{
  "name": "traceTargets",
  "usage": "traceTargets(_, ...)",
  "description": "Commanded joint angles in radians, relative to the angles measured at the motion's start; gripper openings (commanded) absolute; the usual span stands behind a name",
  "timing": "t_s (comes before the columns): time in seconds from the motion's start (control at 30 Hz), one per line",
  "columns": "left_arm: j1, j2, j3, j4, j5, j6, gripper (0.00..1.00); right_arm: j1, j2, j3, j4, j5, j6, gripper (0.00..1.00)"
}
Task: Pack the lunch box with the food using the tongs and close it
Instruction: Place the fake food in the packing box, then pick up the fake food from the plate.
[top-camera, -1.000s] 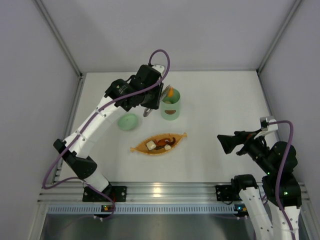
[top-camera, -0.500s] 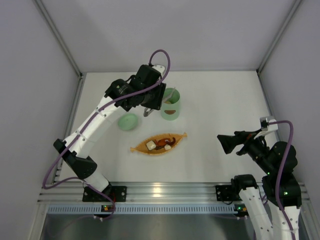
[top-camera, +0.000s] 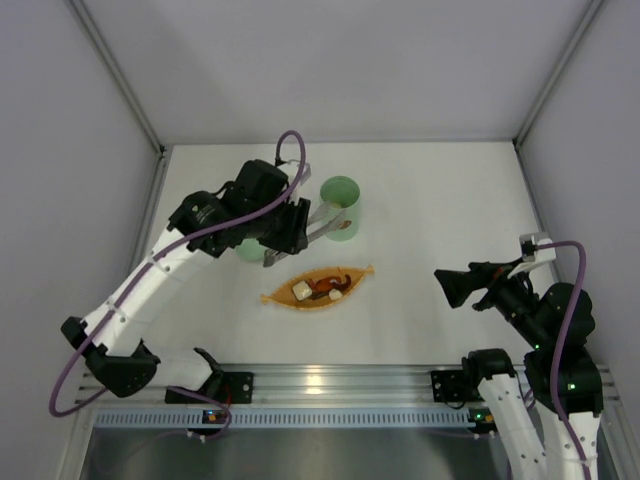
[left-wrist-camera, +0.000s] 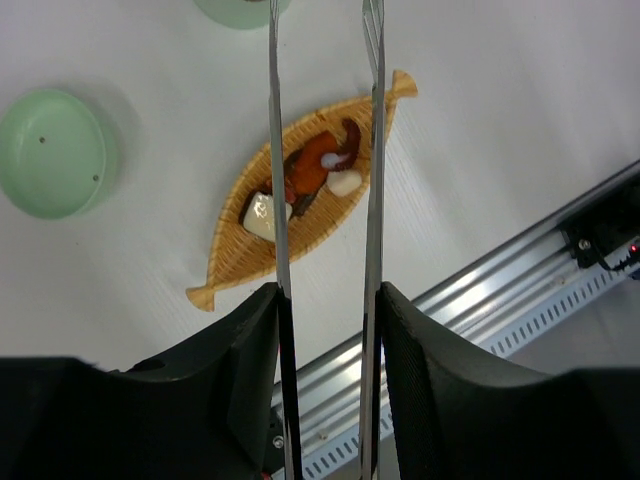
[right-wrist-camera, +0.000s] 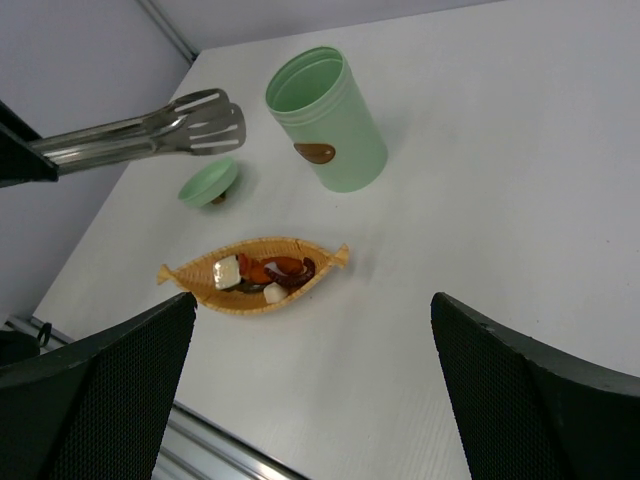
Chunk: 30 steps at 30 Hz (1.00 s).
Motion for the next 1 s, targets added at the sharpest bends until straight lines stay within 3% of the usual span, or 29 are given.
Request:
traceTargets(0.0,-0.002,-0.086,-0.080,0.008,0.126,-0.009,0.48,-0.001,0.001,0.020,-0.011,0.009,-0.012,0.99)
traceTargets(0.4,-0.024,-0.197,-0.425,0.092,0.212,-0.041,0.47,-0.001,0.001,0.020,-0.021,0.013,-0.016,1.00)
traceTargets(0.97,-0.028,-0.154,-0.487,0.184,0.175,-0.046,0.48,0.000,-0.011,0.015,-0.027,0.013,-0.017,1.00)
